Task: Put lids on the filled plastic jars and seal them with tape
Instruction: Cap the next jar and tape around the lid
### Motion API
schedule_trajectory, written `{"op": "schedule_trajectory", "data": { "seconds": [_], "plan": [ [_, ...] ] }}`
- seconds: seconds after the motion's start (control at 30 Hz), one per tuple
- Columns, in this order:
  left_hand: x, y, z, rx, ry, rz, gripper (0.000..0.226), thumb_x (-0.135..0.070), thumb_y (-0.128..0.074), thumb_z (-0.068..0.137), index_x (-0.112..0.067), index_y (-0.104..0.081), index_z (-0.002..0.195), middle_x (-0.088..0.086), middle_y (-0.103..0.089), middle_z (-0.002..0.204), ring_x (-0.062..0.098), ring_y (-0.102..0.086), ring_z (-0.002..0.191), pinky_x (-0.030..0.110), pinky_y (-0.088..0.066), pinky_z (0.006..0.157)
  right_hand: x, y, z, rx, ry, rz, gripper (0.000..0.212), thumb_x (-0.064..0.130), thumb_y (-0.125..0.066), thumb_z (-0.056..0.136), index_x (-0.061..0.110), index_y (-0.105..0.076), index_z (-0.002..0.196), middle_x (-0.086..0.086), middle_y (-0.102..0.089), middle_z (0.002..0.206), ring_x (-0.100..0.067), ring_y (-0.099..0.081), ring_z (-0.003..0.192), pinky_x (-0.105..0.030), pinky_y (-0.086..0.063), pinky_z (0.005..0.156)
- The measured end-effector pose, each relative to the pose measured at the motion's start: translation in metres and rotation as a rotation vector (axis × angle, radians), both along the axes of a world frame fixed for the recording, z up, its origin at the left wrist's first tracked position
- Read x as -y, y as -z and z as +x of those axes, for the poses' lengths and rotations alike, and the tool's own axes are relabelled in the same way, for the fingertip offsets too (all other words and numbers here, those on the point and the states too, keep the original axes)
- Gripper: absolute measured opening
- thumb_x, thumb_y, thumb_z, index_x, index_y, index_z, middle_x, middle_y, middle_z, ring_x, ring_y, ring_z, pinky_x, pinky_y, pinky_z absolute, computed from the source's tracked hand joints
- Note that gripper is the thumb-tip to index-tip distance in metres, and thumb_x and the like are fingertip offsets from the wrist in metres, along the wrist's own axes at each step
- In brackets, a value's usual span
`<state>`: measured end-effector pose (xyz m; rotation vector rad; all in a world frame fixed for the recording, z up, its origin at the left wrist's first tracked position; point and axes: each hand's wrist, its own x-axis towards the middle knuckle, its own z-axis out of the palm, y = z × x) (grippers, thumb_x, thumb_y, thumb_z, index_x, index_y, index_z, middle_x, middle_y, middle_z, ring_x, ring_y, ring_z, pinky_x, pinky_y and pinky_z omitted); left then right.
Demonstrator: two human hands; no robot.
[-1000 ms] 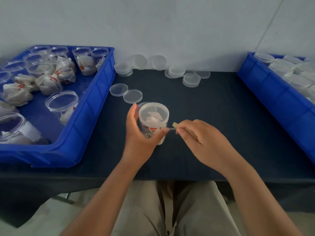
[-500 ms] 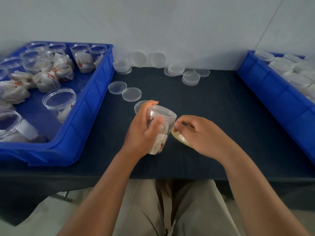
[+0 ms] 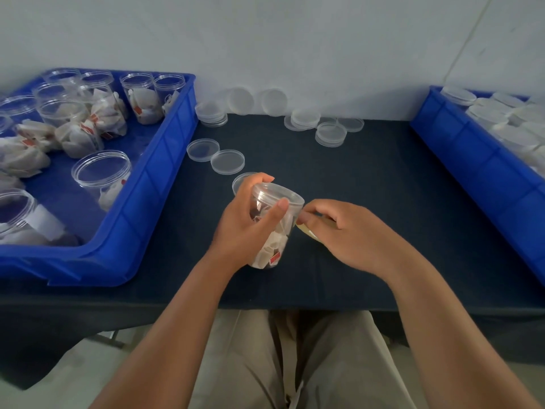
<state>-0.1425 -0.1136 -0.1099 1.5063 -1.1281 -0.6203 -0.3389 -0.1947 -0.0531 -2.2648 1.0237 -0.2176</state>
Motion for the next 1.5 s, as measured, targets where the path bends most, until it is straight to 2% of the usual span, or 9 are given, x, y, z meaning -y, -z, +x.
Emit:
{"op": "schedule_trajectory", "data": {
  "seconds": [0.13,0.4,0.73,0.87,1.0,1.1,1.27,1.4,1.5],
  "plan": [
    [-0.003,-0.003,0.010,-0.072,0.067,0.010,0.052,-0.065,-0.058,0.088,-0.047,-0.052,0.136,-0.026,-0.063,0.125,-0.005,-0.064,0.114,0.012,-0.054,0.080,0.007,-0.013,-0.013,-0.107,-0.172,0.110,0.036,0.068,-0.036,0.103,0.062,-0.053,0.135,0.054,-0.054,0.095,0.024,-0.056,0.093,-0.019,-0.042,0.077],
    [0.001,0.000,0.024,-0.193,0.195,0.037,0.049,-0.066,-0.045,0.096,-0.042,-0.059,0.136,-0.006,-0.063,0.136,0.021,-0.068,0.119,0.042,-0.058,0.102,0.022,-0.001,-0.012,-0.131,-0.100,0.036,0.037,0.063,-0.038,0.106,0.059,-0.050,0.140,0.034,-0.060,0.124,0.009,-0.056,0.108,-0.021,-0.043,0.085],
    [0.008,0.025,0.022,-0.571,0.388,0.068,0.055,-0.050,-0.037,0.109,-0.017,-0.054,0.149,0.017,-0.069,0.119,0.030,-0.067,0.109,0.045,-0.056,0.097,0.018,0.021,0.001,0.003,-0.024,0.038,0.046,0.069,-0.045,0.101,0.072,-0.033,0.145,0.028,-0.063,0.079,0.009,-0.060,0.076,-0.018,-0.040,0.067],
    [0.007,0.021,0.021,-0.334,0.189,0.044,0.048,-0.053,-0.037,0.107,-0.032,-0.065,0.140,0.003,-0.072,0.127,0.022,-0.069,0.117,0.042,-0.055,0.102,0.009,0.027,0.004,0.065,0.015,-0.019,0.041,0.061,-0.044,0.105,0.060,-0.048,0.146,0.048,-0.054,0.078,0.017,-0.056,0.077,-0.015,-0.036,0.062],
    [-0.007,0.009,0.012,0.029,-0.197,-0.065,0.024,-0.043,-0.054,0.107,-0.037,-0.069,0.125,-0.024,-0.073,0.106,0.000,-0.073,0.096,0.020,-0.060,0.080,0.003,0.029,0.004,0.072,0.076,-0.061,0.042,0.059,-0.045,0.105,0.053,-0.052,0.147,0.051,-0.052,0.077,0.023,-0.052,0.075,-0.012,-0.034,0.062],
    [-0.019,0.000,-0.004,0.261,-0.266,0.047,0.036,-0.060,-0.039,0.106,-0.047,-0.060,0.133,-0.033,-0.069,0.097,-0.012,-0.067,0.093,0.021,-0.059,0.077,-0.007,0.025,0.003,0.077,0.098,-0.115,0.044,0.061,-0.044,0.105,0.051,-0.052,0.147,0.038,-0.064,0.111,0.014,-0.057,0.094,-0.011,-0.039,0.072],
    [-0.012,-0.001,-0.033,0.295,-0.273,0.229,0.094,-0.096,-0.041,0.075,-0.045,-0.024,0.152,-0.028,-0.053,0.130,-0.006,-0.054,0.110,0.026,-0.047,0.079,-0.025,0.029,0.009,0.005,0.070,-0.277,0.055,0.065,-0.055,0.098,0.049,-0.043,0.150,0.022,-0.064,0.096,-0.001,-0.062,0.079,-0.019,-0.048,0.062],
    [-0.006,0.001,-0.017,0.276,-0.242,0.210,0.094,-0.091,-0.051,0.075,-0.044,-0.030,0.154,-0.021,-0.061,0.134,-0.003,-0.060,0.106,0.019,-0.046,0.074,-0.018,0.033,0.003,0.040,0.028,-0.134,0.079,0.069,-0.064,0.091,0.049,-0.023,0.156,0.022,-0.057,0.091,-0.003,-0.062,0.075,-0.016,-0.046,0.064],
    [-0.001,-0.001,-0.003,0.223,-0.178,0.205,0.084,-0.087,-0.051,0.076,-0.048,-0.039,0.149,-0.021,-0.067,0.123,-0.007,-0.065,0.100,0.029,-0.057,0.085,-0.007,0.032,-0.009,0.078,-0.001,-0.060,0.072,0.085,-0.041,0.089,0.054,-0.023,0.151,0.016,-0.063,0.079,0.003,-0.065,0.076,-0.017,-0.045,0.056]
  ]
}}
